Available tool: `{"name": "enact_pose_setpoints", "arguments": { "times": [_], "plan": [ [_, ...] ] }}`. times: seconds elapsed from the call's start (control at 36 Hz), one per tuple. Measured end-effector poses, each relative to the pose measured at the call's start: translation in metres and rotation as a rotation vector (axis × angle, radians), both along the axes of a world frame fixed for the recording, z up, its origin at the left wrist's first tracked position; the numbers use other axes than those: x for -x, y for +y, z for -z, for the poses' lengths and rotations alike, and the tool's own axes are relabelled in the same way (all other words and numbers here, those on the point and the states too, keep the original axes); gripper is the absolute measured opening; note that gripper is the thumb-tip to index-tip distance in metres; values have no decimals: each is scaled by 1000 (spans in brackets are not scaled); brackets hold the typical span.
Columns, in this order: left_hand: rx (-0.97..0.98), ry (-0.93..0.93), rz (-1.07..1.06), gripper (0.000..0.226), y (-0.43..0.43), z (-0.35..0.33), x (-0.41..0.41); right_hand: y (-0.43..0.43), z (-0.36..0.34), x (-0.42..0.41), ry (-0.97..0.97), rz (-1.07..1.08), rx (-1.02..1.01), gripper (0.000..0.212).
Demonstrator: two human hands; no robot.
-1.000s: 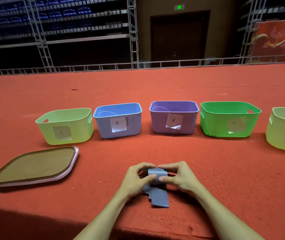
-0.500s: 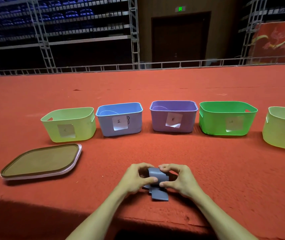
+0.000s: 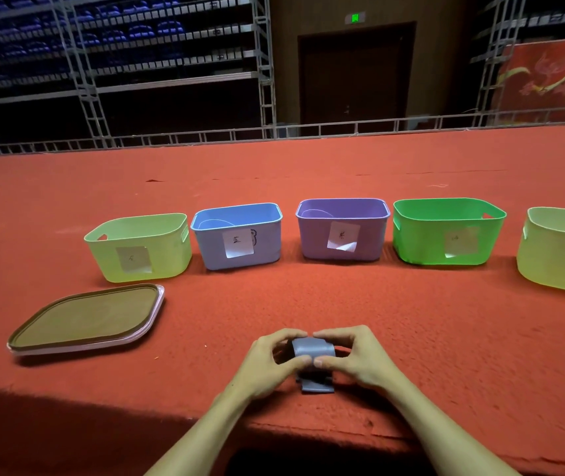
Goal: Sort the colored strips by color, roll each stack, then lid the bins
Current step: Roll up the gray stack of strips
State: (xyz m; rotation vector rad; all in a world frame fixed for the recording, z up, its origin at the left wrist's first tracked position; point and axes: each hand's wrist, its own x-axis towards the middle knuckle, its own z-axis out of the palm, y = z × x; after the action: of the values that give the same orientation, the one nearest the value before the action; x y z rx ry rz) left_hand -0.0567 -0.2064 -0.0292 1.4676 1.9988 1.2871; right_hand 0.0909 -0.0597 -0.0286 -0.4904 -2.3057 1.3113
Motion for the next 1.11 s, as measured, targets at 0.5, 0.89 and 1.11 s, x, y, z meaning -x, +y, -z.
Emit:
{"name": "enact_pose_setpoints", "arguments": {
  "times": [0.5,0.89,1.11],
  "plan": [
    [93,30,-41,47,-14,-3,-6,-13,-5,-18,-85,-102,-5,55],
    [95,-46,-18,54,-18,-1,-11,-9,-9,-14,-162,-101,-87,61],
    [103,76,-8,53,-18,-10,-15,-13,-6,-14,-134,-61,-42,69]
  ]
}}
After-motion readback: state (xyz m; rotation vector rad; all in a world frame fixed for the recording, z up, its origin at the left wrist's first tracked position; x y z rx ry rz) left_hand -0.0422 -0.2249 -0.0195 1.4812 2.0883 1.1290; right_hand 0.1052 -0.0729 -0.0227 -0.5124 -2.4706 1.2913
